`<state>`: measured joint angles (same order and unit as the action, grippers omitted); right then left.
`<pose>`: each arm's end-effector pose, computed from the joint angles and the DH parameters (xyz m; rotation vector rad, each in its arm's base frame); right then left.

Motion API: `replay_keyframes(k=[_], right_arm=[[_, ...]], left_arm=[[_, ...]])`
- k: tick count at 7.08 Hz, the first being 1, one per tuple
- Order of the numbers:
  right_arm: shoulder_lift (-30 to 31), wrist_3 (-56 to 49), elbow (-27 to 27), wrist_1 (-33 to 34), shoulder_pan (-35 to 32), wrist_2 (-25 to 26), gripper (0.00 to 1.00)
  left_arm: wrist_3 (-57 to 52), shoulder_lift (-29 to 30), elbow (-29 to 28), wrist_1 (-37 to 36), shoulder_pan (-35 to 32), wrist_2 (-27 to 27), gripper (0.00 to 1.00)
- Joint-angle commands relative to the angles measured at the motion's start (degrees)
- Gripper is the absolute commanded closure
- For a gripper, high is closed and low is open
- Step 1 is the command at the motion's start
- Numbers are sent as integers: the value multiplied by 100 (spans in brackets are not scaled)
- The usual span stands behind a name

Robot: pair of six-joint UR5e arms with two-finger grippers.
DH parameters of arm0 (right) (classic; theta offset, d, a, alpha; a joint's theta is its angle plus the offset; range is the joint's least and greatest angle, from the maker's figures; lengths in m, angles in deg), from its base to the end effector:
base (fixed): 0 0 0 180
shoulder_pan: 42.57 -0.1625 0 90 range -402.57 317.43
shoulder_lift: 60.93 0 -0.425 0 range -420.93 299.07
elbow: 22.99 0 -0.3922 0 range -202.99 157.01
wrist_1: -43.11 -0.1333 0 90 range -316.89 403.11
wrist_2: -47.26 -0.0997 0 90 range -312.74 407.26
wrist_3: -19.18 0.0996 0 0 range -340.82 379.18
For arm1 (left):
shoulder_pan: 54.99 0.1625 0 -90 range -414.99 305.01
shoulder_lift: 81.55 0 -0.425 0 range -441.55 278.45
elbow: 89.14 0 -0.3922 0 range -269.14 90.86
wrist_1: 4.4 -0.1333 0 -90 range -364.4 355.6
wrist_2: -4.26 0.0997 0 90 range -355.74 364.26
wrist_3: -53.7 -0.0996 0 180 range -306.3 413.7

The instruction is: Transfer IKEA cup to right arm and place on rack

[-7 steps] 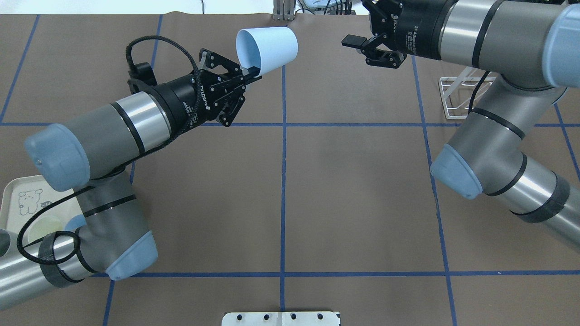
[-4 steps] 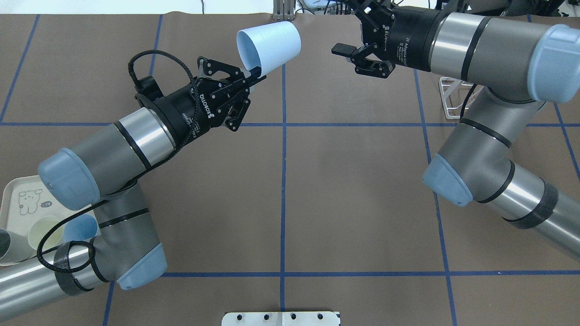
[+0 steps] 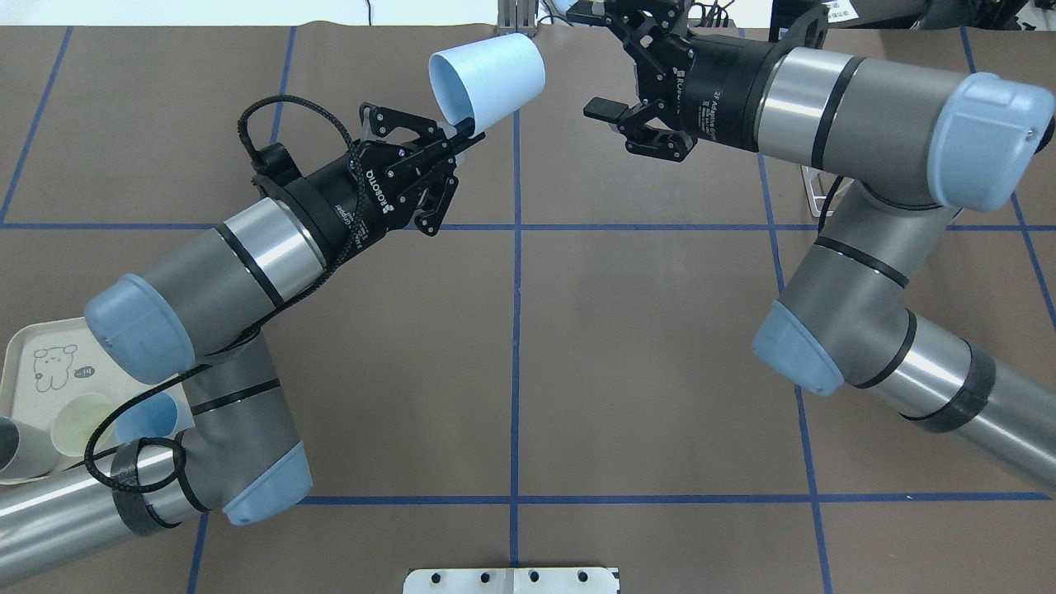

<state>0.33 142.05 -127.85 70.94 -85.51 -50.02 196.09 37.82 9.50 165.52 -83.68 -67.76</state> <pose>-0.3251 -0.4674 0.1419 0.0764 -1.9201 0.7959 0.4076 -0.4101 0.1589 -0.2520 2.2426 -1.1487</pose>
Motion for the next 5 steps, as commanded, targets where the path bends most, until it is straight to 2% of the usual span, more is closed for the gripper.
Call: replay_keyframes(k=[1,5], right_arm=[[-26,0,0,12,75,69,0],[-202,0,211,-6,101,78,0]], left_arm=[[16,156,-38,-29,108,90,100],[7,314,-99,-99,214,135,100]])
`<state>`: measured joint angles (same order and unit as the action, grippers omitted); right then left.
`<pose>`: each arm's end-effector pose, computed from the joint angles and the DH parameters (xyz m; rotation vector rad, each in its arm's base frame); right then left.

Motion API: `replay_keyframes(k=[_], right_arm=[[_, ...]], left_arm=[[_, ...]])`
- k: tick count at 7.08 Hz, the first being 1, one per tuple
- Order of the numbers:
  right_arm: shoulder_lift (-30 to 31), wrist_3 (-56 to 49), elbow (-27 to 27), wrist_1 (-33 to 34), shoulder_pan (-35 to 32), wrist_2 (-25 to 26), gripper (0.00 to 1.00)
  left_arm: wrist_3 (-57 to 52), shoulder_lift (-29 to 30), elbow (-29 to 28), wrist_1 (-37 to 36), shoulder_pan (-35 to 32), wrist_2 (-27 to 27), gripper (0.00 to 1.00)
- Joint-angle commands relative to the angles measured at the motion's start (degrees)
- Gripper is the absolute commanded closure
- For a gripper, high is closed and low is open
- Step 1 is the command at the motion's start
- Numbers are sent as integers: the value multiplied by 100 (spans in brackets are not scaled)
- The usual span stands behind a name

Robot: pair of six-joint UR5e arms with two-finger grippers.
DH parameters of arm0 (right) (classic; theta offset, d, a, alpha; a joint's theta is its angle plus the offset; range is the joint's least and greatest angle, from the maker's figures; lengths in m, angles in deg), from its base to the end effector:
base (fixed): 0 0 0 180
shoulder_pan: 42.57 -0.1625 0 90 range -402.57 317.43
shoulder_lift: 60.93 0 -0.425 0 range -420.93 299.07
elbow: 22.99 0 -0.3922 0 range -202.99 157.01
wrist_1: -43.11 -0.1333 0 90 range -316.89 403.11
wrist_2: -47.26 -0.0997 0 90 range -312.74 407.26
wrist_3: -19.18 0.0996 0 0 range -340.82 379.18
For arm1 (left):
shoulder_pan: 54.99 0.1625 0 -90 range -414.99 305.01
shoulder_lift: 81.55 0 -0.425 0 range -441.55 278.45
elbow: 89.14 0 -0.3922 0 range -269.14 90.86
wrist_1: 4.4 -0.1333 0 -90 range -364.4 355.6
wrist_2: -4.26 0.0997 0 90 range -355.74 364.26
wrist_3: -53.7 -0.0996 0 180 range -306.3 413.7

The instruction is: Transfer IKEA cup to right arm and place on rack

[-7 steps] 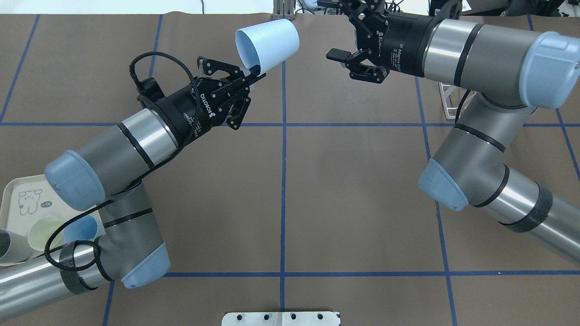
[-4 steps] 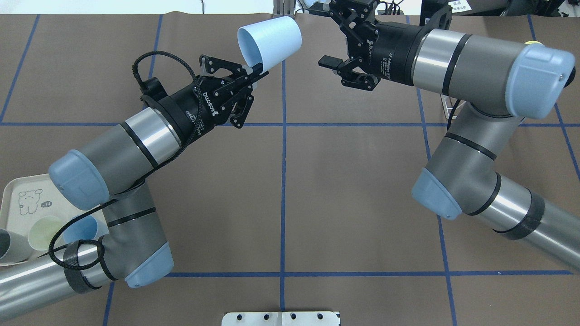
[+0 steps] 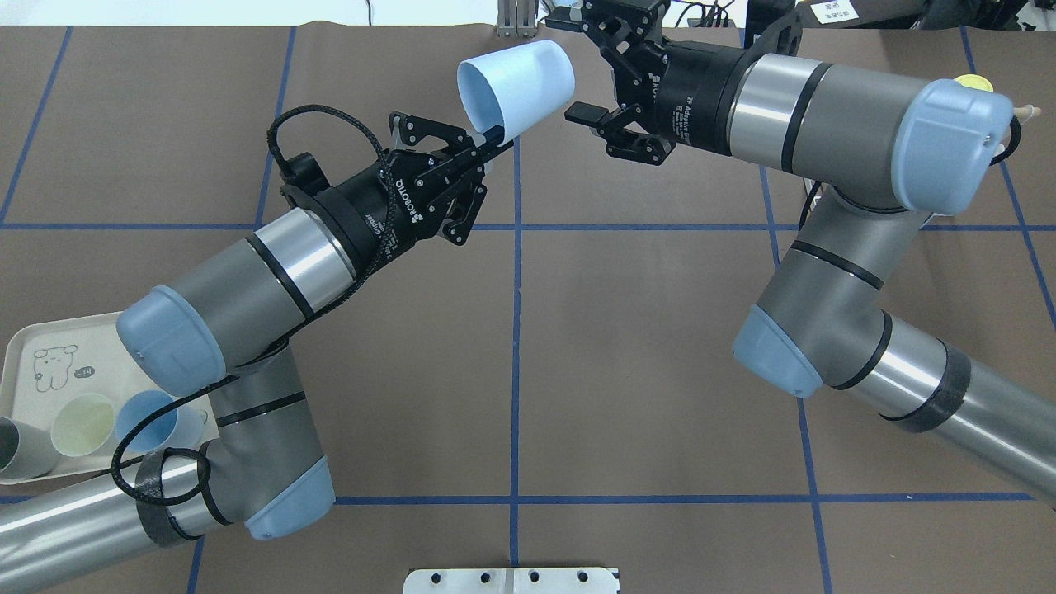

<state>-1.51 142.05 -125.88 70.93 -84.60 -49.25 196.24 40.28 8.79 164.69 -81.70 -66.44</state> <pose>-0.3411 -0.4717 0.1359 0.0707 -1.9190 0.7980 0.4254 -0.4001 0.1401 -0.2838 2.2532 -1.1473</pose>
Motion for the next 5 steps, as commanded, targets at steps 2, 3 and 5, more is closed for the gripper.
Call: replay_keyframes(k=[2,3,5], right_arm=[[-19,0,15,-5,19,1,0],[-19,0,23,-5,28,1,0],[-19,0,49,-5,37,9,0]], left_arm=[[-7,139,-116,-25,51,82,100],[-7,200,-125,-25,95,117,100],[-7,201,-125,-25,113,152,100]])
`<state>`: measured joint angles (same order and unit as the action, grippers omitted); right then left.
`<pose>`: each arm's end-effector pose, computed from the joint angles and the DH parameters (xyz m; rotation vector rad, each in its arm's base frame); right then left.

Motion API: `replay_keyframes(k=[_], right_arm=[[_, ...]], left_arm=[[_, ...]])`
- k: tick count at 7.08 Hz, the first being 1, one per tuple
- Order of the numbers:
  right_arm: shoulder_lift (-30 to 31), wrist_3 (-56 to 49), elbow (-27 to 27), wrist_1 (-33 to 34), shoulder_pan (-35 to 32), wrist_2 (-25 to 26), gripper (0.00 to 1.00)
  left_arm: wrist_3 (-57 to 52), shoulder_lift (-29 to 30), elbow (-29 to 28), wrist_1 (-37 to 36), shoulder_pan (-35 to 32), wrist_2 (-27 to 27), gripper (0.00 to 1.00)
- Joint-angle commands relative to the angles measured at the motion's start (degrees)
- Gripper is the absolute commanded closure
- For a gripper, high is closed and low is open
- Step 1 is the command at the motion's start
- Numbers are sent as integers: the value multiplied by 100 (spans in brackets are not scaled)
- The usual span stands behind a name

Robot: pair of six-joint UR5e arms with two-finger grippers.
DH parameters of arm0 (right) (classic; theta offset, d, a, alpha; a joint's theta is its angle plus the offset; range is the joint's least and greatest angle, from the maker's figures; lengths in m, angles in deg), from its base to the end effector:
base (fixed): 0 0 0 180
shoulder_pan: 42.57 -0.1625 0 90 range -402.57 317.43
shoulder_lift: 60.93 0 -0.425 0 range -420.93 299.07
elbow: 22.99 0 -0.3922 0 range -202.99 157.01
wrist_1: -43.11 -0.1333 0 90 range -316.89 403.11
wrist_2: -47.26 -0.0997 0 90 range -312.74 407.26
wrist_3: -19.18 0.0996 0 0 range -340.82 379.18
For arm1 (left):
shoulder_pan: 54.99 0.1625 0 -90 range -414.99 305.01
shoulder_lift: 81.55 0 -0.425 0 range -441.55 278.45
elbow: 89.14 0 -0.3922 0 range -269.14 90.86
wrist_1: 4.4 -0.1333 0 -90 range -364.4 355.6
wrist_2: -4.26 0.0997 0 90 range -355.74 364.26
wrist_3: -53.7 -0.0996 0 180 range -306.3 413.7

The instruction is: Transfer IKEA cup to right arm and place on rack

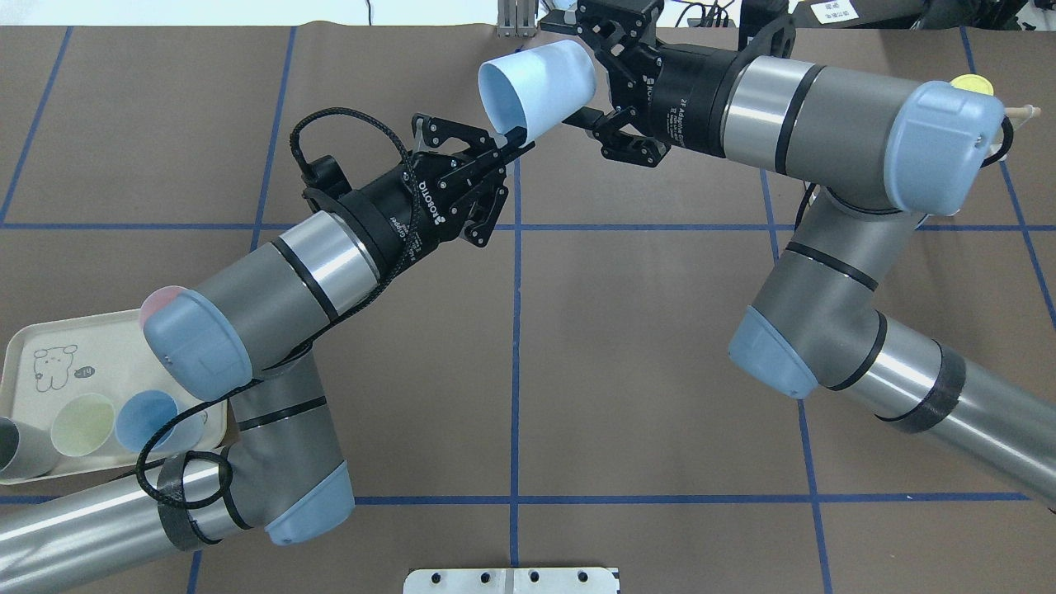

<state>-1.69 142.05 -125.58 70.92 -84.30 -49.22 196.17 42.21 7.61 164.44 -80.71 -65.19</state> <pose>-0.3450 -0.4713 0.1359 0.0658 -1.9166 0.7960 0.4376 -0.3976 0.1285 -0.2906 2.2617 -1.1555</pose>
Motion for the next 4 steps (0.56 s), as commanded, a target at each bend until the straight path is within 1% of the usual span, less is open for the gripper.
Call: replay_keyframes(k=[1,4], right_arm=[[0,0,19,-4,42,76,0],[0,0,19,-4,60,86,1]], left_arm=[[0,7,-7,0,32,37,100],[0,42,-7,0,164,116,100]])
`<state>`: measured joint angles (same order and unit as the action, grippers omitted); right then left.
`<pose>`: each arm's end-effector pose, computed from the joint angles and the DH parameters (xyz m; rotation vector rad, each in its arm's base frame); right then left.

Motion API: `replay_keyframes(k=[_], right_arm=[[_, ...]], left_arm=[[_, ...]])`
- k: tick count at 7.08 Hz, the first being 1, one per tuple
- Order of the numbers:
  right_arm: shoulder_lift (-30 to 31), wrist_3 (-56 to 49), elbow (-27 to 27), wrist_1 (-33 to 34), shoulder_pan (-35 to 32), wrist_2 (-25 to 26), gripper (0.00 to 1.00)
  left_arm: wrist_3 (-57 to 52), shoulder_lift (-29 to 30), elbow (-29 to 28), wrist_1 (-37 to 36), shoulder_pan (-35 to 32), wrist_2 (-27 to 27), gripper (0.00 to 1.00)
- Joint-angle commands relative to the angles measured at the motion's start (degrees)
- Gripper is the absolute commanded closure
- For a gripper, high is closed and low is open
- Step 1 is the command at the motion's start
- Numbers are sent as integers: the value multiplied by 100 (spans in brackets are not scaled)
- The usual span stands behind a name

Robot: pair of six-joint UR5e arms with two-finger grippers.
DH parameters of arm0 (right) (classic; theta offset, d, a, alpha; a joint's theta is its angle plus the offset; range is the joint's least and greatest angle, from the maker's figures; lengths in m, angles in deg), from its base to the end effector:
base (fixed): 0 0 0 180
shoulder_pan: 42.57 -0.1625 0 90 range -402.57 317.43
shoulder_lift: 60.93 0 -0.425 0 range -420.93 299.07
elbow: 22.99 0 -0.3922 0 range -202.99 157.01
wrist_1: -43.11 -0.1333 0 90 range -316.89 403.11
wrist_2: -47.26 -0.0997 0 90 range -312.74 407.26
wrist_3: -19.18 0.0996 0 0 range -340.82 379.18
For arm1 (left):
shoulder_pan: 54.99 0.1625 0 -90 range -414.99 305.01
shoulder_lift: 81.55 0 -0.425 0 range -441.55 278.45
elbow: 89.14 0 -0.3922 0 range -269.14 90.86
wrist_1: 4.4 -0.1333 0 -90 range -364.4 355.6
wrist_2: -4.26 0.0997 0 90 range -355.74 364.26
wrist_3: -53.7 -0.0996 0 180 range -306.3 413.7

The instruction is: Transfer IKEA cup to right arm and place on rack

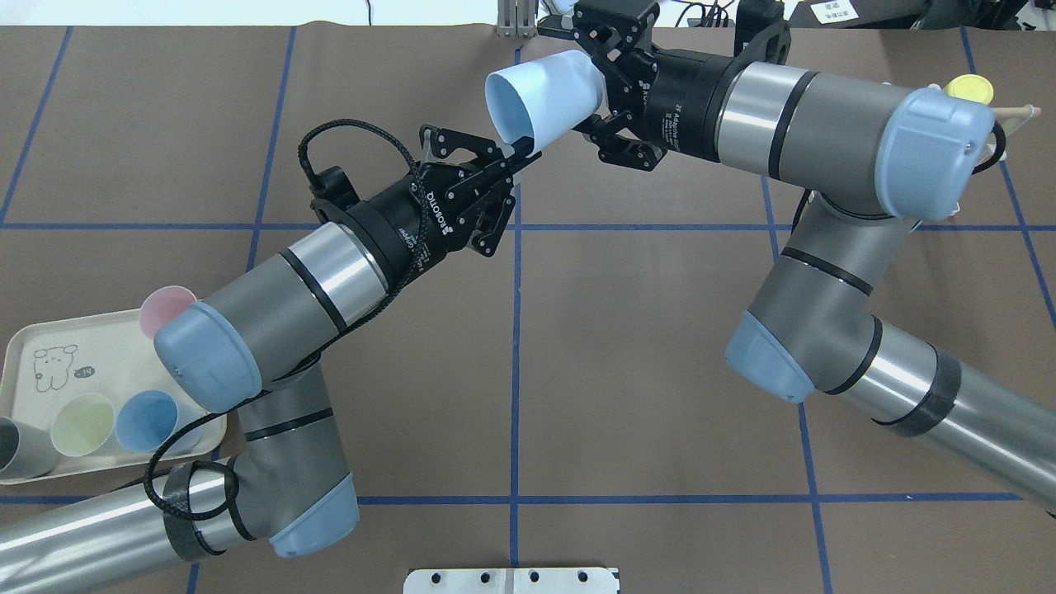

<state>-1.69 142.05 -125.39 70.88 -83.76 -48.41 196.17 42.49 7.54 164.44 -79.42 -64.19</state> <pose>-0.3496 -0.4700 0.1370 0.0669 -1.9157 0.8032 0.4456 -0.3890 0.1264 -0.3056 2.2616 -1.1596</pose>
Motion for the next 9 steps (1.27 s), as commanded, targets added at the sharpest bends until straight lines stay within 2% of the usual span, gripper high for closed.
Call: replay_keyframes(k=[1,2,3,4,9], right_arm=[[0,0,18,0,6,4,10],[-70,0,53,0,6,4,86],[-166,-17,149,0,6,4,100],[-176,-35,167,0,6,4,100],[-54,-254,168,17,-353,101,100]], left_arm=[[0,15,0,0,35,15,100],[17,15,26,26,35,15,100],[18,15,26,27,35,15,76],[0,-2,17,18,18,15,2],[-88,-46,17,53,-35,7,0]])
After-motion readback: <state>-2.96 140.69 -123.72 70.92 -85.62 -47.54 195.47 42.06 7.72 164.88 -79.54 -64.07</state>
